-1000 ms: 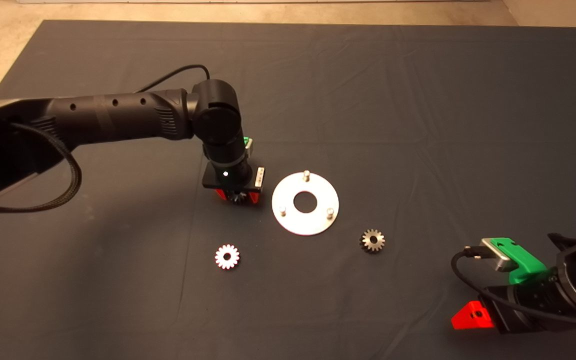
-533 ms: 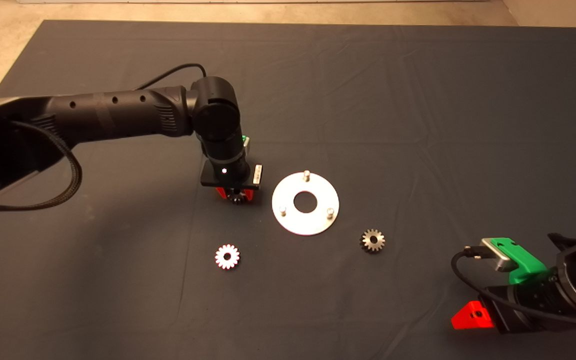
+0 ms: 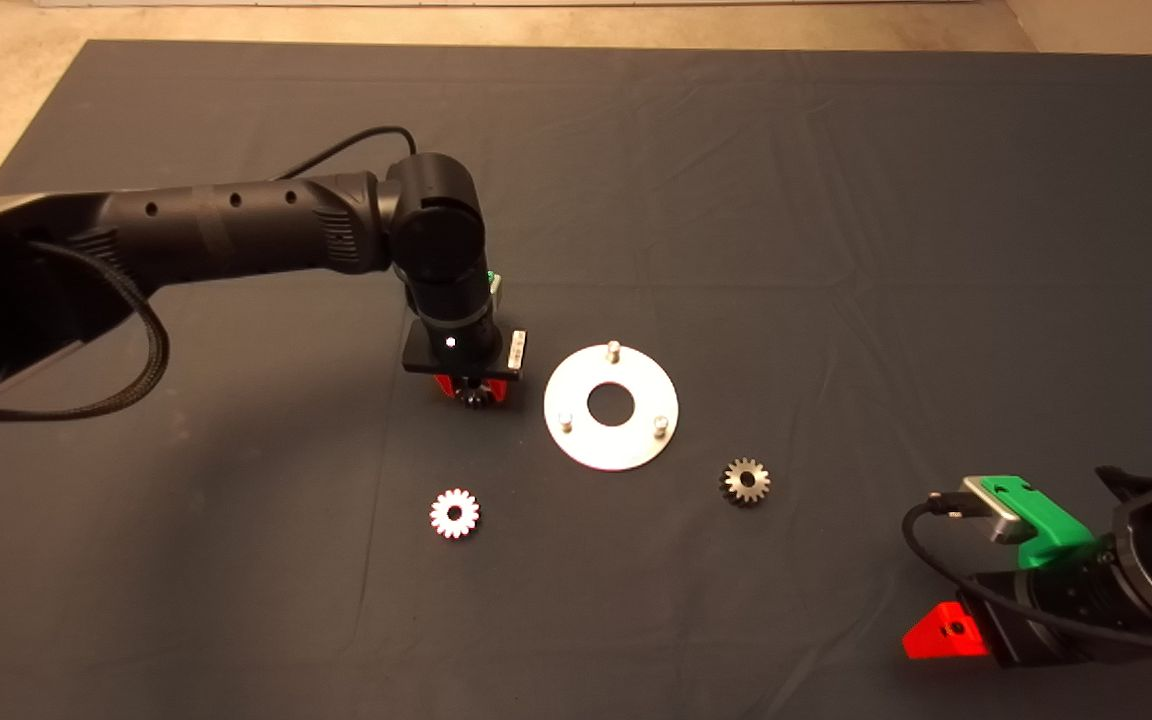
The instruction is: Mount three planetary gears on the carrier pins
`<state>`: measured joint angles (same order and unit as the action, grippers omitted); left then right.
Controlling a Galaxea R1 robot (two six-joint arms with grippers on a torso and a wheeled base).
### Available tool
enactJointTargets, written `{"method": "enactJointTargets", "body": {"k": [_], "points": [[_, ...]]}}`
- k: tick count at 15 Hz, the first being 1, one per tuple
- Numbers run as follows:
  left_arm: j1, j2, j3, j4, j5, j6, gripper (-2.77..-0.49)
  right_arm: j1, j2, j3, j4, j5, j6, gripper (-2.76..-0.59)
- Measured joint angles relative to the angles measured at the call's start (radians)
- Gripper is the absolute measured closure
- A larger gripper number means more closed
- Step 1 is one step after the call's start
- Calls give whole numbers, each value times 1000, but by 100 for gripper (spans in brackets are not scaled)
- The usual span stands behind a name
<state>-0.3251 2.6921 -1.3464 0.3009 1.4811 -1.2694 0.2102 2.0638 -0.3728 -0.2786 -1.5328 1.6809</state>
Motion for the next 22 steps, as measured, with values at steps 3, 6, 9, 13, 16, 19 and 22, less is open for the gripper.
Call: {"method": "enactJointTargets", "body": {"k": [3, 6, 9, 13, 16, 19, 22], "points": [[0, 0, 14, 3, -2, 0, -99, 0, 0, 0, 0, 0, 0, -275], [-14, 29, 42, 1, -6, 0, -98, 0, 1, 0, 0, 0, 0, -275], [-151, 105, 42, 2, 38, 0, -98, 0, 4, 0, 0, 1, 0, -275], [-202, 140, 51, 0, 34, 8, -98, 0, 6, 0, 0, -1, 0, -275], [-185, 167, 41, -14, 59, 63, -97, 0, 9, 0, 0, 0, 0, -275], [-186, 237, -37, -111, 31, 195, -97, 0, 12, 0, 0, 0, 0, -275], [-186, 229, -129, -159, 40, 292, -96, 0, 33, 0, 0, 1, 0, -275]]}}
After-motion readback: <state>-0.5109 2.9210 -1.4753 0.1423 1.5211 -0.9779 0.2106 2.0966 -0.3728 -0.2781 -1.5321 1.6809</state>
